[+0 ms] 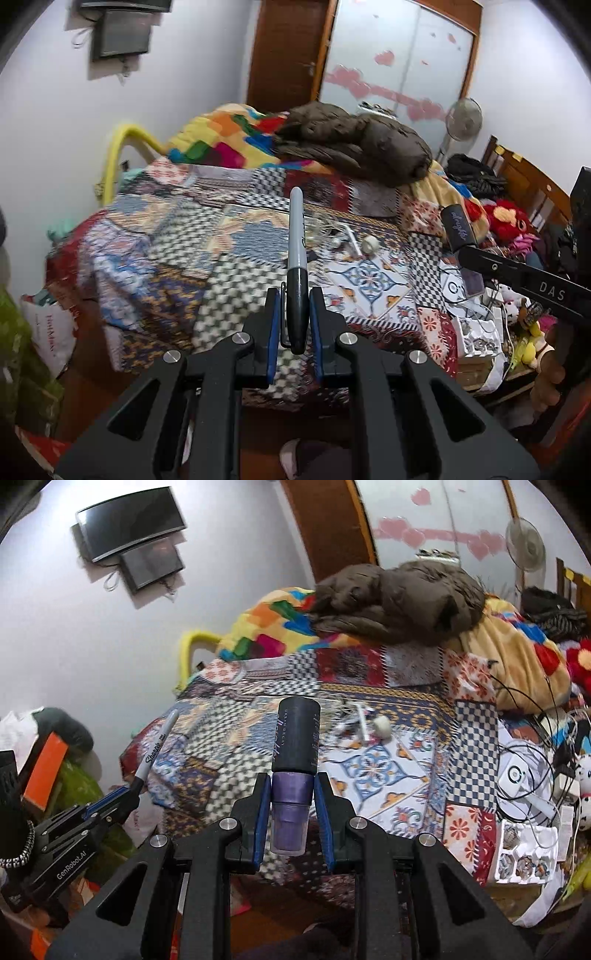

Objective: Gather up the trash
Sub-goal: 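Lift the marker and pen and carry both toward the white bucket, then open the right gripper over the bucket while the left gripper releases the pen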

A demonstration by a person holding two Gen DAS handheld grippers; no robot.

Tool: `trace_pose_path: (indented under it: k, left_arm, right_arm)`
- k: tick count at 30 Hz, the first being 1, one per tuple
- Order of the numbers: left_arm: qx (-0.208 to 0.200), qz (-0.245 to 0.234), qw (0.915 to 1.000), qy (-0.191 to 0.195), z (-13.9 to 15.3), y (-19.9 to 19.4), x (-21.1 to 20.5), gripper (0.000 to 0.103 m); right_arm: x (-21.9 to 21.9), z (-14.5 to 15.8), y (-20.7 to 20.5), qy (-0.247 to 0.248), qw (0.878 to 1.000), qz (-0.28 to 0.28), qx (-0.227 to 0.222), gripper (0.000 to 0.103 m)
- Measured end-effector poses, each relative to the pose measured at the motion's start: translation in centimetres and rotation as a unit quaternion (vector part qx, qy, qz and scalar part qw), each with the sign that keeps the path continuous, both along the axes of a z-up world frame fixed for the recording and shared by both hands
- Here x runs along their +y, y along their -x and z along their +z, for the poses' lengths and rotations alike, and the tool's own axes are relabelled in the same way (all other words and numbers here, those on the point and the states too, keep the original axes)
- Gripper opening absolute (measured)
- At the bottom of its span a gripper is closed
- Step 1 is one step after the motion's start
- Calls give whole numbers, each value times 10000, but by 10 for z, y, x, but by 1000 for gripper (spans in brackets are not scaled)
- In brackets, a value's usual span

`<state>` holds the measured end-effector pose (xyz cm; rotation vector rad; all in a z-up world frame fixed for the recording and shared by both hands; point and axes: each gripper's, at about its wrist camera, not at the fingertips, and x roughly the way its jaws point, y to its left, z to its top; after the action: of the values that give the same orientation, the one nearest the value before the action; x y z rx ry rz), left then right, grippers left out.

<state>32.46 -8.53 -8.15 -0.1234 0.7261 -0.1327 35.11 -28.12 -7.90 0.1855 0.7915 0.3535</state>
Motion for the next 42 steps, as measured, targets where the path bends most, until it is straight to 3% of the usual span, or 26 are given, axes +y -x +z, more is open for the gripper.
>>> trace_pose_path:
  k: [11, 20, 32, 42]
  left_arm:
    - [-174, 725, 9972, 40, 9, 82, 81, 14]
    - [-6, 1344, 9909, -24, -8, 142, 146, 14]
    - [864, 1942, 9769, 222, -86, 175, 217, 14]
    - [1959, 2263, 9521, 632, -185, 161, 258, 14]
  right_arm:
    - [78, 8, 44, 88, 9968, 778, -180, 22]
    - [159, -3, 73, 258, 9867, 1590, -220, 22]
    - [261, -56, 99, 698, 9623, 2613, 283, 22]
    - [324, -134, 99, 1263, 9340, 3155, 1099, 22]
